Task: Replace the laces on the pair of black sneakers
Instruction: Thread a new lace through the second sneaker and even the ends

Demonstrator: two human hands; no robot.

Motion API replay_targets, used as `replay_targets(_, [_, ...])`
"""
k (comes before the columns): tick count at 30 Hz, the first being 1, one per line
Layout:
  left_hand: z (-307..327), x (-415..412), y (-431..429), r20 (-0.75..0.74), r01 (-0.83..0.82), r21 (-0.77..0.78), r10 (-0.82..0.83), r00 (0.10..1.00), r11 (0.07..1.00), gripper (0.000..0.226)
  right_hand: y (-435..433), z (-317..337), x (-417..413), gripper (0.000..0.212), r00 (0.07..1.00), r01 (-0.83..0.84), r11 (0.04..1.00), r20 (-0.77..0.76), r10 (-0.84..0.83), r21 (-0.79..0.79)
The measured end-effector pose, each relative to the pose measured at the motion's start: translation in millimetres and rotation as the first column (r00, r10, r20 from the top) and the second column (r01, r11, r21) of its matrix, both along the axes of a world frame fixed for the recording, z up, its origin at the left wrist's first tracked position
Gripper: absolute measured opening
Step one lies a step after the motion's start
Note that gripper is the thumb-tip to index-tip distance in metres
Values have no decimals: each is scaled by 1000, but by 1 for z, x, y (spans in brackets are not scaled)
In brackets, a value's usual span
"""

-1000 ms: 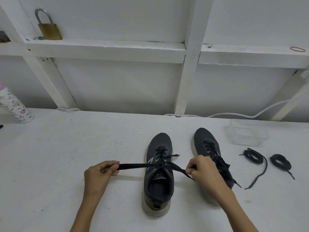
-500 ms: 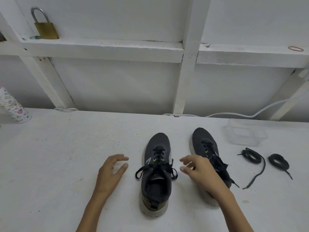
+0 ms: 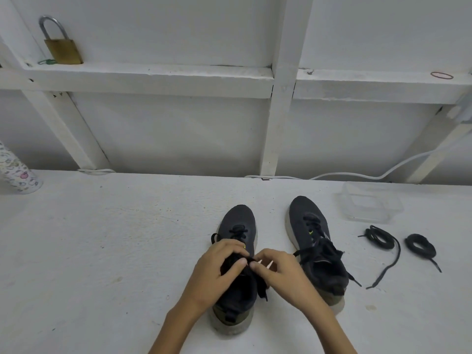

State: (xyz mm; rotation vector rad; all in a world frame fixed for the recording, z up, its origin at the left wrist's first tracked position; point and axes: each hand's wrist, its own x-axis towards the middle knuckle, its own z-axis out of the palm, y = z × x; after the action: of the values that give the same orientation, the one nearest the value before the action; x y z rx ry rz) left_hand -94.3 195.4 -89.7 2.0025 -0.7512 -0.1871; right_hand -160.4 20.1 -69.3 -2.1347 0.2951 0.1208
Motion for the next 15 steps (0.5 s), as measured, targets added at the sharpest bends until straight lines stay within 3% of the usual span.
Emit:
replay_targets(3, [-5,-11,8,-76,-38,-69,32,997,997,23,-16,9,-16,5,998,-48,990,55,41,133])
replay_targets(5, [-9,-16,13,-148,-90,-126,71,986,988,33,-29,12,-22,15,954,80,986,274,-118,147])
replay_targets(7, [-16,-20,17,-241,-154,-164,112,964,974,55,-41,16,-27,29,840,230,957,460,-288,179])
replay_targets(9, [-22,-23,18,-374,-226,-150,156,914,963,74,-54,22,-30,36,766,331,920,509,-392,211])
replay_targets(12, [-24,-26,14,-539,-302,-131,187,821,944,86,-86,22,-35,53,829,386,907,368,-421,168])
replay_targets(15, [-22,-28,9,-630,-342,-141,182,755,929,90,-118,12,-45,78,958,285,949,1,-288,135])
